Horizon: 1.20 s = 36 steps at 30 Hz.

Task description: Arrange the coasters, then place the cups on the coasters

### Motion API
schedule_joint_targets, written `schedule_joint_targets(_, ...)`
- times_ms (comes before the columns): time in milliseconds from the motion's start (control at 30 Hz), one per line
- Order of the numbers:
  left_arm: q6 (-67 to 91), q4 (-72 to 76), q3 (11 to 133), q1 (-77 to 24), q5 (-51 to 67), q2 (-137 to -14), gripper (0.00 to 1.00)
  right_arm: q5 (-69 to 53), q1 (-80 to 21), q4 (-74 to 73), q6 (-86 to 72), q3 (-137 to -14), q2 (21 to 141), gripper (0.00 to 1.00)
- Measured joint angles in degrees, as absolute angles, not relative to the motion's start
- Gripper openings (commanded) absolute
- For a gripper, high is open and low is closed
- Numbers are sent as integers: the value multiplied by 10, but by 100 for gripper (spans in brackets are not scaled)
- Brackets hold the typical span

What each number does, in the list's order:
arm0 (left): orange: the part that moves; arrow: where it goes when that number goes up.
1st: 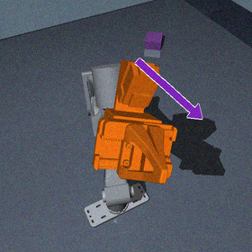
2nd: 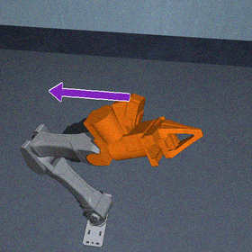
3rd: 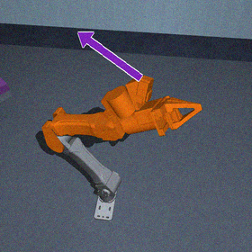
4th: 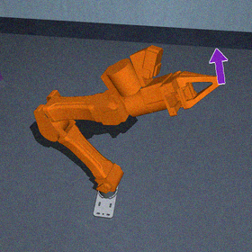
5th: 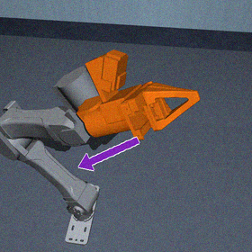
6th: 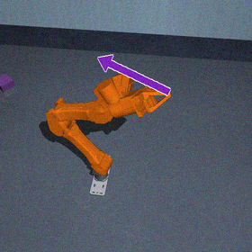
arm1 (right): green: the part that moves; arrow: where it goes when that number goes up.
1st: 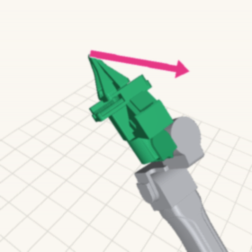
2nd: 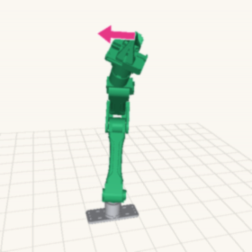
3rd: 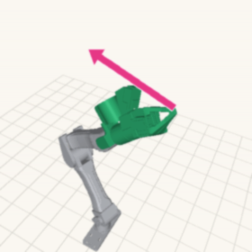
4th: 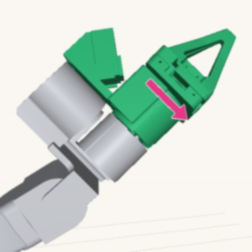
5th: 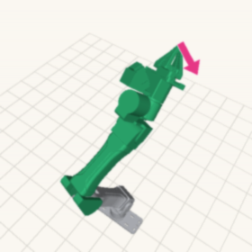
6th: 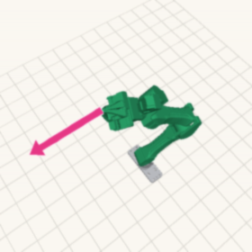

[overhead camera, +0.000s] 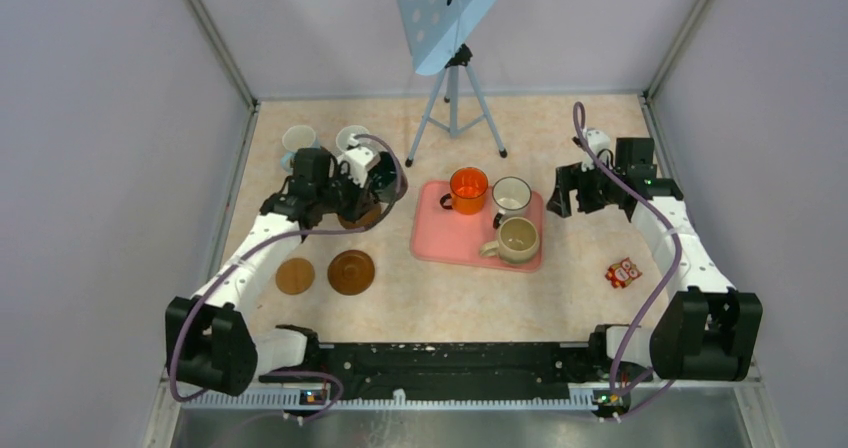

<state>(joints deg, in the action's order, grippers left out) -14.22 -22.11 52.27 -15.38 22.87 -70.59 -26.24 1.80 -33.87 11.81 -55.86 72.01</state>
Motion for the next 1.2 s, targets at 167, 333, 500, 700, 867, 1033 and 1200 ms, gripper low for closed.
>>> schedule_joint_targets(167,-175,-250,519,-70,251,-699,0,-272,18,-338,118,-559,727,80)
schedule_joint_targets(333,-228,-277,519,26,292,-697,0,-274,18,-339,118,-559,738,80)
schedule_joint_targets(500,-327,-305,519,146,335,-698,0,-275,18,-339,118,-559,739,80)
schedule_joint_targets(700,-449,-340,524,259,379,-736,0,-278,18,-339,119,-559,741,80)
schedule_joint_targets(867,-520,-350,532,303,387,-789,0,-282,18,-340,119,-559,751,80)
schedule_joint_targets(1033,-571,-346,540,313,391,-814,0,-283,18,-343,120,-560,755,80)
schedule_joint_targets(1200,-602,-338,545,314,392,-842,0,-284,18,-344,120,-561,756,80)
